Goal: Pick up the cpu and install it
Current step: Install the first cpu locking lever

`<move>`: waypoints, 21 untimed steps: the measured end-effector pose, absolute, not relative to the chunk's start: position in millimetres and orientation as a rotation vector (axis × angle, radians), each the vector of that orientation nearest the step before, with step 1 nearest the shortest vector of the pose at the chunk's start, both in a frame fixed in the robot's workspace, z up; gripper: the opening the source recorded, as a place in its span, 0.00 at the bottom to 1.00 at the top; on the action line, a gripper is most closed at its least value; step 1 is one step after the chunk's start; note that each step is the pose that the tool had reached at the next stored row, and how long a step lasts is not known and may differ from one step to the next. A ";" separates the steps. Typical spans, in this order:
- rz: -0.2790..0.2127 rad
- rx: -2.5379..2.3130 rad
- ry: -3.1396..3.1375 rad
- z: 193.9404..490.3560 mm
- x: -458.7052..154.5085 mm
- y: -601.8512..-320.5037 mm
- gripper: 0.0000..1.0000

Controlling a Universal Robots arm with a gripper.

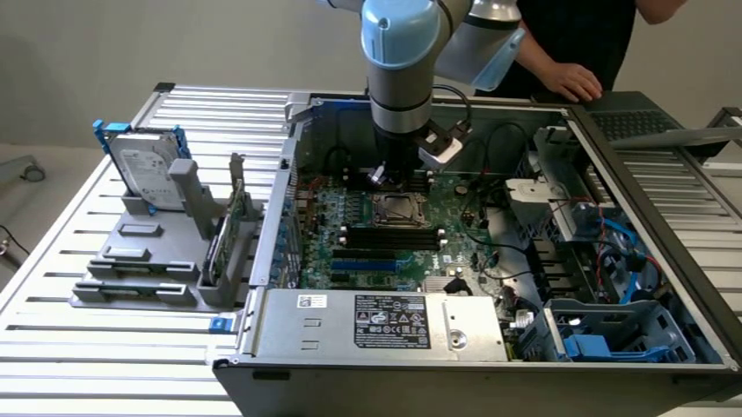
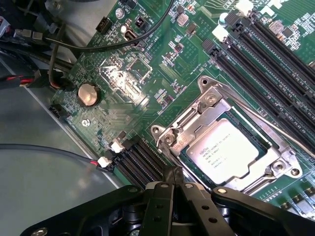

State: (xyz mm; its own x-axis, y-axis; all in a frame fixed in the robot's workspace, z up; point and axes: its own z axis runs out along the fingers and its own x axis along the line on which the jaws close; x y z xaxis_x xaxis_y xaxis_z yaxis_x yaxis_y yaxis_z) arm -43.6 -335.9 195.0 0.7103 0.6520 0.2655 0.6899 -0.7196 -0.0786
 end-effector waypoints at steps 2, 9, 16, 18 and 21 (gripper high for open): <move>-0.326 -2.744 -1.085 196.2 -43.7 -335.9 0.11; -0.319 -2.743 -1.084 199.0 -43.7 -335.9 0.11; -0.314 -2.743 -1.083 199.3 -43.8 -336.0 0.11; -0.314 -2.743 -1.084 199.3 -43.7 -336.0 0.11; -0.314 -2.742 -1.083 198.7 -43.5 -335.9 0.11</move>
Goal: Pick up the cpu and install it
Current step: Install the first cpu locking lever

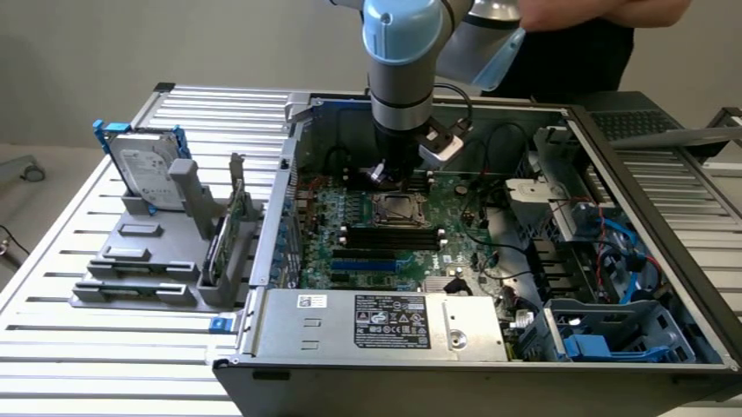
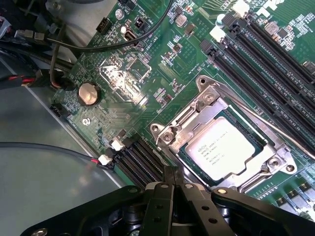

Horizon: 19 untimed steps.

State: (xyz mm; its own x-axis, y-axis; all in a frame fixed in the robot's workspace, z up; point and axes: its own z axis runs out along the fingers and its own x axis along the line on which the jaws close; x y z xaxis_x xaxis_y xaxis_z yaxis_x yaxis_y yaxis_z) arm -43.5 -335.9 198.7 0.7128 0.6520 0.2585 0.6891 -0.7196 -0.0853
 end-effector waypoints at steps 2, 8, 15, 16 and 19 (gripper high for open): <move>-0.314 -2.742 -1.083 198.5 -43.3 -335.7 0.11; -0.314 -2.742 -1.083 198.4 -43.3 -335.0 0.11; -0.311 -2.737 -1.080 198.7 -44.0 -335.0 0.11; -0.312 -2.736 -1.079 198.7 -44.1 -335.0 0.11; -0.310 -2.735 -1.079 198.7 -44.1 -335.0 0.11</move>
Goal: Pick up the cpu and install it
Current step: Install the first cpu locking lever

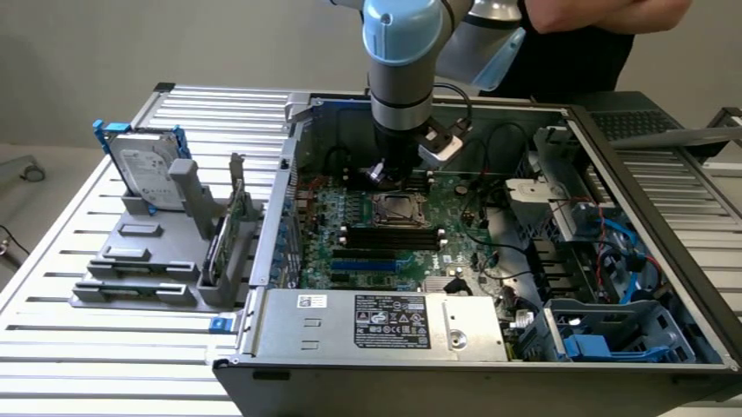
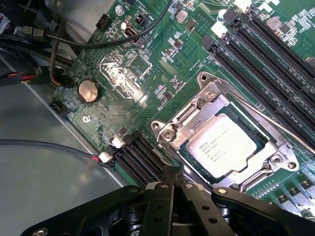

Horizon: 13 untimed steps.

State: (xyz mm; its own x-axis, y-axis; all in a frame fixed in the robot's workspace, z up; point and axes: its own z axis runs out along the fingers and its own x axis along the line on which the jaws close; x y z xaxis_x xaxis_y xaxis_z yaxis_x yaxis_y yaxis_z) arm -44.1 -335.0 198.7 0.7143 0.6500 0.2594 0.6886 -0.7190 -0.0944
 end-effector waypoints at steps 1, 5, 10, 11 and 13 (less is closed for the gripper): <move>-0.309 -2.735 -1.079 198.8 -44.1 -335.0 0.11; -0.308 -2.735 -1.078 198.7 -44.1 -335.0 0.11; -0.308 -2.735 -1.078 198.7 -44.1 -335.0 0.11; -0.308 -2.735 -1.078 198.7 -44.1 -335.0 0.11; -0.309 -2.735 -1.079 199.9 -44.2 -335.0 0.11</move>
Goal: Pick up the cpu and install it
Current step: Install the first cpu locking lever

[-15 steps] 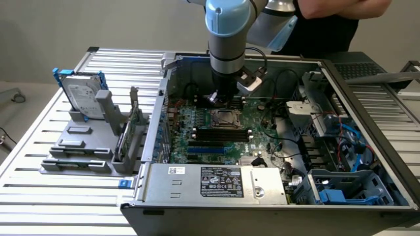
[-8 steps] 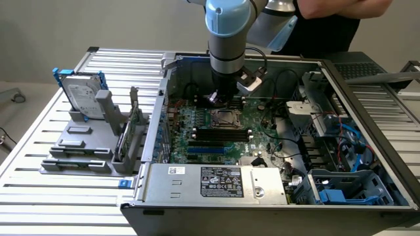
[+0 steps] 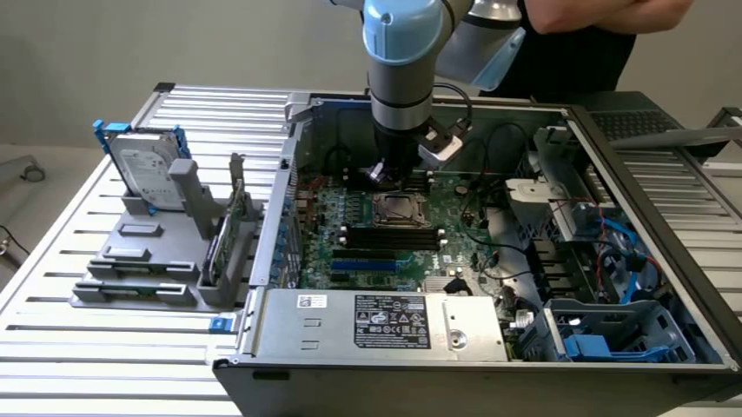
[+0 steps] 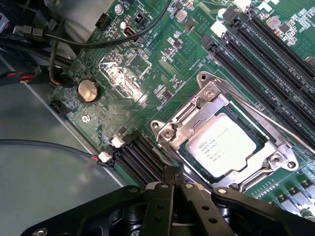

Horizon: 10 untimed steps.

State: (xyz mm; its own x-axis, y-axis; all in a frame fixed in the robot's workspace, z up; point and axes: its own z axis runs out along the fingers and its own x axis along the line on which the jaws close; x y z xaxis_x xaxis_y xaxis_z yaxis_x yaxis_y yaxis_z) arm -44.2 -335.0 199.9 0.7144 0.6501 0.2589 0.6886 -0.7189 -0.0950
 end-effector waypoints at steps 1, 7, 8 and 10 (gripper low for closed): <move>-0.309 -2.735 -1.079 201.0 -44.4 -335.0 0.11; -0.310 -2.735 -1.079 207.3 -51.1 -335.0 0.11; -0.310 -2.735 -1.079 208.1 -53.3 -335.0 0.11; -0.311 -2.735 -1.079 209.2 -58.3 -335.0 0.11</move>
State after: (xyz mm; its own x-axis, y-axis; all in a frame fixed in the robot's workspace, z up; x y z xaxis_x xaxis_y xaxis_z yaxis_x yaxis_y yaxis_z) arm -58.3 -335.0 209.2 0.7141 0.6501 0.2598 0.6887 -0.7189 -0.0942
